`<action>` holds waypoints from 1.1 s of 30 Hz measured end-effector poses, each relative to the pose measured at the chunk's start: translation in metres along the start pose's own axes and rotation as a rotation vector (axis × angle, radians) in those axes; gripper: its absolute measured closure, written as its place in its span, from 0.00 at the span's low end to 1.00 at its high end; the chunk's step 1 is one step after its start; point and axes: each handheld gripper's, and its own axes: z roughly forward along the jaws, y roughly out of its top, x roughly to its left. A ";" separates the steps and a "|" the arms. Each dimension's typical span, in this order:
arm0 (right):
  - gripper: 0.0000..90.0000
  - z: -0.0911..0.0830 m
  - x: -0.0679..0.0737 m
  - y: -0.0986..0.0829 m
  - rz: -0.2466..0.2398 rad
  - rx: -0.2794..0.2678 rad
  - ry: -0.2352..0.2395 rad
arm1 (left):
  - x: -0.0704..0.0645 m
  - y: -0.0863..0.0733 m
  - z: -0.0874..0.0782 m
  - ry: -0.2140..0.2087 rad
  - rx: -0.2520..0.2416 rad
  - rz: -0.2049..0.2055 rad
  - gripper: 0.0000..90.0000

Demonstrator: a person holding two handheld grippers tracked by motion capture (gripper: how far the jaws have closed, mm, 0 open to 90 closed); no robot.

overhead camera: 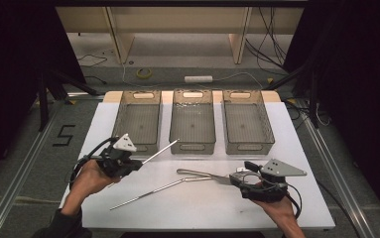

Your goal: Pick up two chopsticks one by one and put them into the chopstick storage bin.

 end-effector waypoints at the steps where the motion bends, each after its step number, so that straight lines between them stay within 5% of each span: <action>1: 0.30 0.000 0.000 0.000 0.001 -0.003 0.000 | 0.004 0.000 0.000 0.011 -0.006 -0.009 0.95; 16: 0.27 -0.001 -0.002 0.000 0.010 -0.014 0.001 | 0.043 0.020 -0.004 0.117 -0.098 -0.134 0.95; 33: 0.27 -0.001 -0.002 0.000 0.016 -0.020 0.007 | 0.084 0.047 0.011 0.216 -0.131 -0.216 0.95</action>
